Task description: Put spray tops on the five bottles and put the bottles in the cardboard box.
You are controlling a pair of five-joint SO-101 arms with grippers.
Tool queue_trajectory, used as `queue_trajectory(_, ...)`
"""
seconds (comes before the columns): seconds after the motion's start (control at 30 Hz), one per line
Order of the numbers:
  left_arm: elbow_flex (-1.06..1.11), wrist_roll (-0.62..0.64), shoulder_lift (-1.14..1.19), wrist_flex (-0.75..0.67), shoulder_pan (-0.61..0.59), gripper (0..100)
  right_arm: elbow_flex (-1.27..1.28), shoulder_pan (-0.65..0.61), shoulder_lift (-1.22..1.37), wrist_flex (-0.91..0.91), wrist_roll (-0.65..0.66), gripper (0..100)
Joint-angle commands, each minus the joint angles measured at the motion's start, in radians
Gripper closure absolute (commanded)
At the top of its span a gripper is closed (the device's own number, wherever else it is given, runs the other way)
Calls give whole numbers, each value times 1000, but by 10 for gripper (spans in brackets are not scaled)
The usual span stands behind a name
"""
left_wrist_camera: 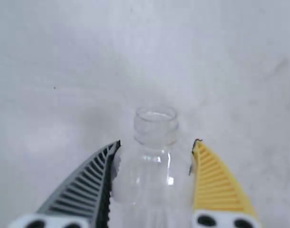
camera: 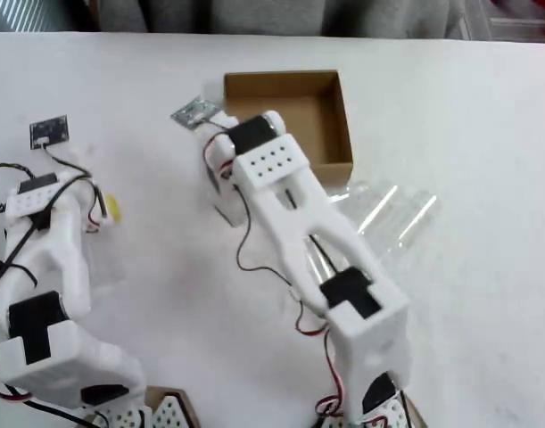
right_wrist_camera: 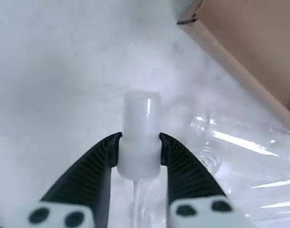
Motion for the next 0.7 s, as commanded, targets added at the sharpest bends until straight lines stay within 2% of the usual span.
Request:
queue_trajectory(0.0, -15, 3, -5, -29, 19, 898, 127, 31, -170, -140, -40, 981)
queue_trajectory(0.43, -9, -43, -10, -29, 27, 898, 727, 28, -745, -605, -167, 981)
queue_trajectory(0.67, -8, -44, -10, -29, 28, 900, 916, 28, -854, -990, -167, 981)
